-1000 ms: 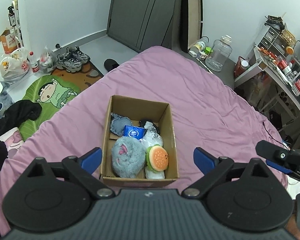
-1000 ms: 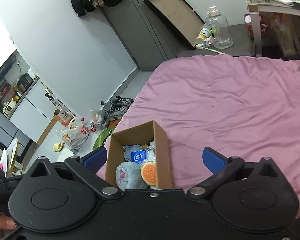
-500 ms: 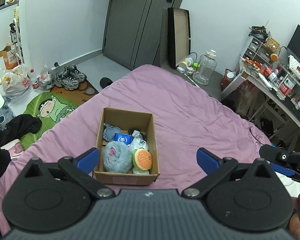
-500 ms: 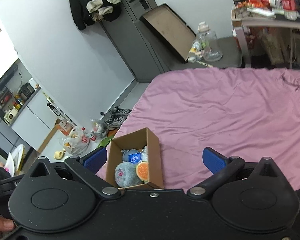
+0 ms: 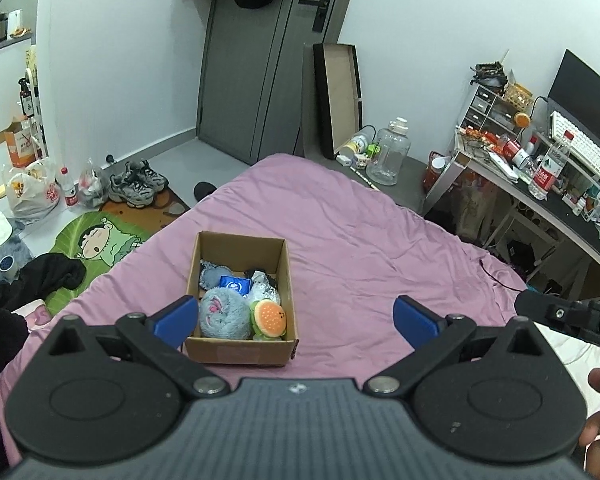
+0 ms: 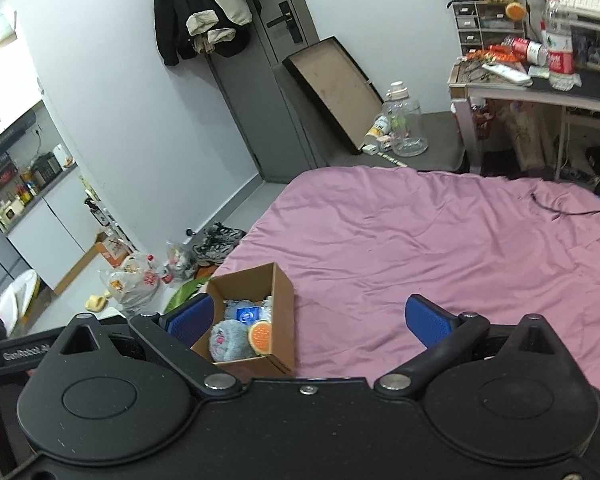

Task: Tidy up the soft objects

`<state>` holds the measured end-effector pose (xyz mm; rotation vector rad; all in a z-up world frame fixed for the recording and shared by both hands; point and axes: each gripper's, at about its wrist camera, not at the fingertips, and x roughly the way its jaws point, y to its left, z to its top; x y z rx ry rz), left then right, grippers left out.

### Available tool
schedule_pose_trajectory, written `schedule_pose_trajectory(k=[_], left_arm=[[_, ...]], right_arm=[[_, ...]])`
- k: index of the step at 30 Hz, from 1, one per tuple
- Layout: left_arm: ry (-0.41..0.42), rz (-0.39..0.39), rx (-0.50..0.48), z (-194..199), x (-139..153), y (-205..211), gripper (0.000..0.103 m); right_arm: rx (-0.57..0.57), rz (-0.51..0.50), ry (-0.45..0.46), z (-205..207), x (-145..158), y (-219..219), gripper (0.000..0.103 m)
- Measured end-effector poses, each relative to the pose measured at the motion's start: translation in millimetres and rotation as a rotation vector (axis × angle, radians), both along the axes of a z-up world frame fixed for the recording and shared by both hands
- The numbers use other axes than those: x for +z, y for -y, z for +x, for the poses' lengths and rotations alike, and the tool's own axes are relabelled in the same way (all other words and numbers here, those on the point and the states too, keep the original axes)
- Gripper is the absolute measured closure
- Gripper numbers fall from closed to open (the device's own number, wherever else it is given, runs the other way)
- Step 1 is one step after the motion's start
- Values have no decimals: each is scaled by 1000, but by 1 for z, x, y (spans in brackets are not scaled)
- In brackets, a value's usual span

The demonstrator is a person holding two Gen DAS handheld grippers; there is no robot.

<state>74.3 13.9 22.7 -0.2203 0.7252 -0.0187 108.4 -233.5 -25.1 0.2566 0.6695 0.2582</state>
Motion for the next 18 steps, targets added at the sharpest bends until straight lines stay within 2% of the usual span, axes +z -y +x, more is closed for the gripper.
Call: schedule_pose_trajectory(k=[18], left_arm=[[21,21,-2,-35,7,4,0]], right_arm=[[28,-51,51,-31,14,3,0]])
